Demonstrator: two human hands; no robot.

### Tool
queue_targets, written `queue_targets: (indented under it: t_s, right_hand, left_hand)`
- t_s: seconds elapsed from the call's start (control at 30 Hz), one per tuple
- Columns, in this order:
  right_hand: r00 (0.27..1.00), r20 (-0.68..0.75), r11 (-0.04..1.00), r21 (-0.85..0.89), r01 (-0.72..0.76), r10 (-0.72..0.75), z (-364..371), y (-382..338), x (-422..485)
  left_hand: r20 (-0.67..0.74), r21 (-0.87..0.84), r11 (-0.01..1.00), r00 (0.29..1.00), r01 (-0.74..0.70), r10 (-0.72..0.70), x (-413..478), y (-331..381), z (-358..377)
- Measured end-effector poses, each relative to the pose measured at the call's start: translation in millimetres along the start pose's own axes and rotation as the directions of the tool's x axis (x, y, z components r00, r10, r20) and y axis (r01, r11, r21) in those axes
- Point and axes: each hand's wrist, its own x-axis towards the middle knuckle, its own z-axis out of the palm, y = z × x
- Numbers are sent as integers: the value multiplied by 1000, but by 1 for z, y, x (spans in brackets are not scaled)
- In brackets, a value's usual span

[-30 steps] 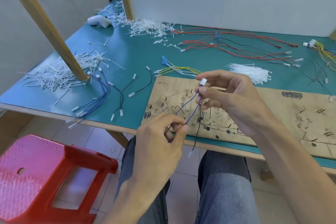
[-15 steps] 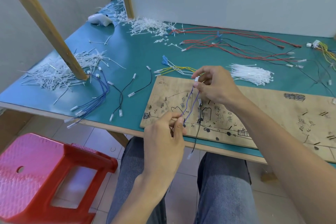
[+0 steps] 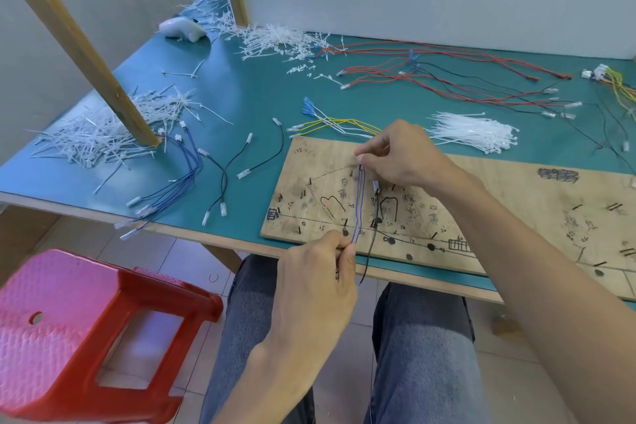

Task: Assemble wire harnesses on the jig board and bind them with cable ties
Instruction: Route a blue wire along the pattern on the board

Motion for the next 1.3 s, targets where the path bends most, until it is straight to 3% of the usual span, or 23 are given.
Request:
queue_targets:
  t_s: [0.2,0.33,0.5,0.63,0.73,0.9,1.03,1.3]
  right_hand:
    - [1000,20,1000,-30,2,-1,2,-6,-4]
    - [997,-57,996,-85,41,-45,9,-6,-11]
    - [982,-143,934,-351,67,-125,19,-15,-30]
    - [916,-187,912,-286,294,-354,27,-26,-72]
    - [917,-97,911,-195,363,-386,43,-28,-106]
    - [919,-253,953,-75,294,-304,60,-19,-117]
    - [880,-347,946,-123,299,-323,74,-22,-120]
    - [811,-440,923,-193,333,-385,84,-15,-122]
  left_hand:
    - [117,152,988,993,-32,14,6,2,-12]
    - [239,298,952,971,-69,-4,8,-3,-20]
    - [347,409,901,938,-144,-8,13,-10,-30]
    - [386,435,881,922,-186,4,20,-14,-46]
    - [346,428,892,938,-147,-11,35,-21,-61]
    - [283,303,947,959,-110,21,87,-37,-87]
    - [285,218,968,956,-127,61,124,-40,-84]
    - [375,211,971,927,-111,25,142,-51,-65]
